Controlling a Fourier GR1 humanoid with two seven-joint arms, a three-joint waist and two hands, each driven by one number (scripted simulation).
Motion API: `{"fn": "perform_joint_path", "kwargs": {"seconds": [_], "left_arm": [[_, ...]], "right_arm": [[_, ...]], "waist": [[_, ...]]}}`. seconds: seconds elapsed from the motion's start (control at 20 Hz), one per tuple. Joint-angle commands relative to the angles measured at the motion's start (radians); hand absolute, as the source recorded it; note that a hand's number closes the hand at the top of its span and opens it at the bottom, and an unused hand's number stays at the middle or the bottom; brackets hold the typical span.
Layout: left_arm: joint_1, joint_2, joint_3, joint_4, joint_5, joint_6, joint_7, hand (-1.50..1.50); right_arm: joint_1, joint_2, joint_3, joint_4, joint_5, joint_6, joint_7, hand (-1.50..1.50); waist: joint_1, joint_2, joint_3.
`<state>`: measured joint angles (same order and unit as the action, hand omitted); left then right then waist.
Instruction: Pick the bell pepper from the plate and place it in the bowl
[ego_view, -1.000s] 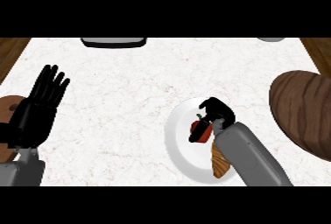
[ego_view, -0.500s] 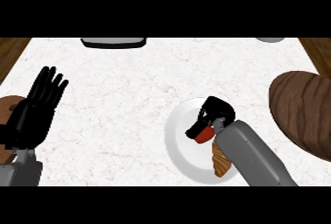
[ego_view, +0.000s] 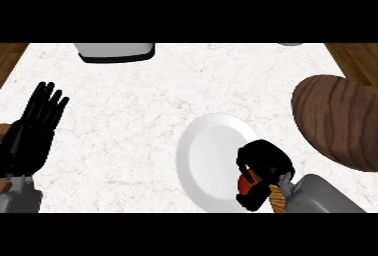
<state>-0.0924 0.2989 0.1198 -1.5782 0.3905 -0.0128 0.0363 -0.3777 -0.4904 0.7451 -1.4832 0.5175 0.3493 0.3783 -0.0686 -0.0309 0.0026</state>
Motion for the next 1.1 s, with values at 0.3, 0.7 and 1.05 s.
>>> {"fn": "perform_joint_path", "kwargs": {"seconds": [0.3,0.7,1.05], "left_arm": [[0.083,0.010,0.030,-0.053,0.013,-0.016,-0.023,0.00],[0.072,-0.017,0.024,-0.040,-0.004,-0.004,-0.051,0.00],[-0.010,-0.007,0.005,-0.027,-0.009,-0.004,0.010,0.00]], "right_arm": [[0.304,-0.540,-0.234,-0.366,-0.020,-0.295,-0.463,1.50],[0.527,-0.700,-0.657,-0.411,-0.262,-0.458,-0.554,1.50],[0.642,-0.680,-0.949,-0.307,-0.458,-0.390,-0.620,1.50]], "waist": [[-0.031,0.005,-0.001],[-0.032,0.014,-0.003],[0.024,0.025,-0.003]]}}
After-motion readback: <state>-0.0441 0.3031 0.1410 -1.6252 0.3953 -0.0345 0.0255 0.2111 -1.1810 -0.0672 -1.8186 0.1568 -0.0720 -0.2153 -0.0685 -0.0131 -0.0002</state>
